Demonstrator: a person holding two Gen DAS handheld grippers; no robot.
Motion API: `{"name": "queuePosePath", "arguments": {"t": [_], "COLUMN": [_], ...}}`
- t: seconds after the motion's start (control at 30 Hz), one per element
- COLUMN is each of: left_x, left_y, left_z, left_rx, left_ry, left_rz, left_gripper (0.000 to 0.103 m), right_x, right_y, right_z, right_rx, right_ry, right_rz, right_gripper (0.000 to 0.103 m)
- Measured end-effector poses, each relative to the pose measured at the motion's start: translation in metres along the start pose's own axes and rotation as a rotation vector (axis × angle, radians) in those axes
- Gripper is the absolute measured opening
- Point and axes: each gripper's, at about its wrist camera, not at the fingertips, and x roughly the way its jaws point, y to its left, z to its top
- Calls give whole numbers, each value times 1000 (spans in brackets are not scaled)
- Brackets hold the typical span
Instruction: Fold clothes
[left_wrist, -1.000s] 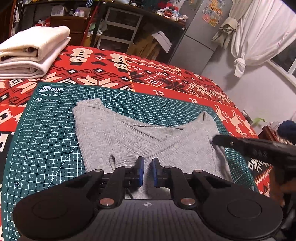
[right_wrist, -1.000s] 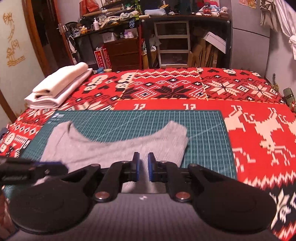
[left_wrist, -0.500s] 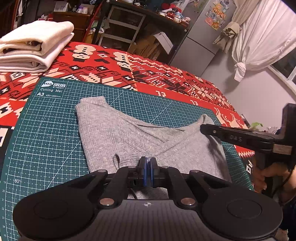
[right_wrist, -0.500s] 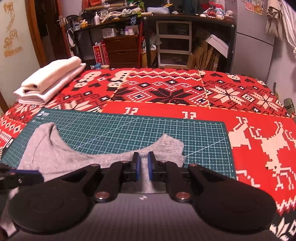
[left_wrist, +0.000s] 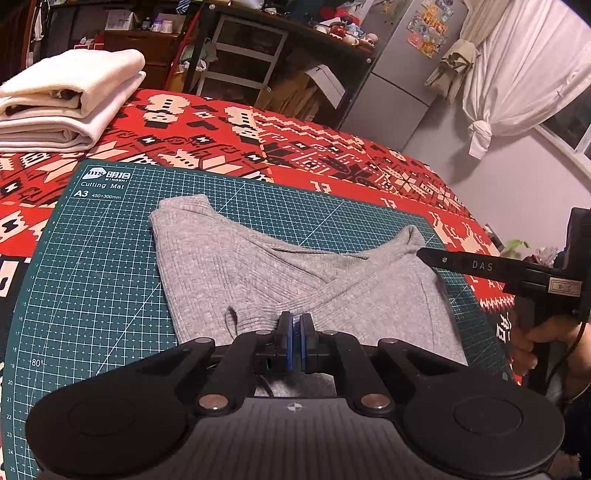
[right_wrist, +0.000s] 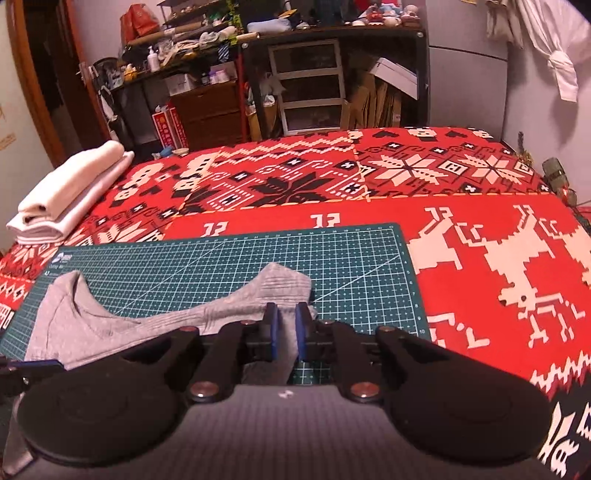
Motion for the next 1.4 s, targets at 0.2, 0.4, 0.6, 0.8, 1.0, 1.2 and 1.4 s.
{"name": "queuePosePath", "arguments": {"t": [0.2, 0.4, 0.6, 0.8, 1.0, 1.2, 1.4], "left_x": [1, 1, 1, 1, 1, 0, 1], "left_y": [-1, -1, 0, 1, 0, 2, 0], "left_z": [1, 1, 1, 1, 2, 2, 3], "left_rx": [0, 4, 3, 3, 9, 1, 6], "left_ry": [0, -1, -1, 1, 1, 7, 10], "left_rz": [2, 0, -1, -5, 0, -8, -1], "left_gripper": [6, 6, 6, 6, 6, 6, 6], "right_x": [-28, -43, -59, -54, -64, -67, -83], "right_y": [11, 24, 36, 33, 37, 34, 47], "right_z": [-5, -24, -35, -42, -45, -56, -60], "right_rx": [-13, -30, -84, -71, -75, -90, -136], "right_ry": [-42, 0, -36, 11, 6, 49, 31], "right_rz": [30, 75, 86, 76, 99, 90, 140], "right_gripper": [12, 12, 12, 12, 12, 12, 12]}}
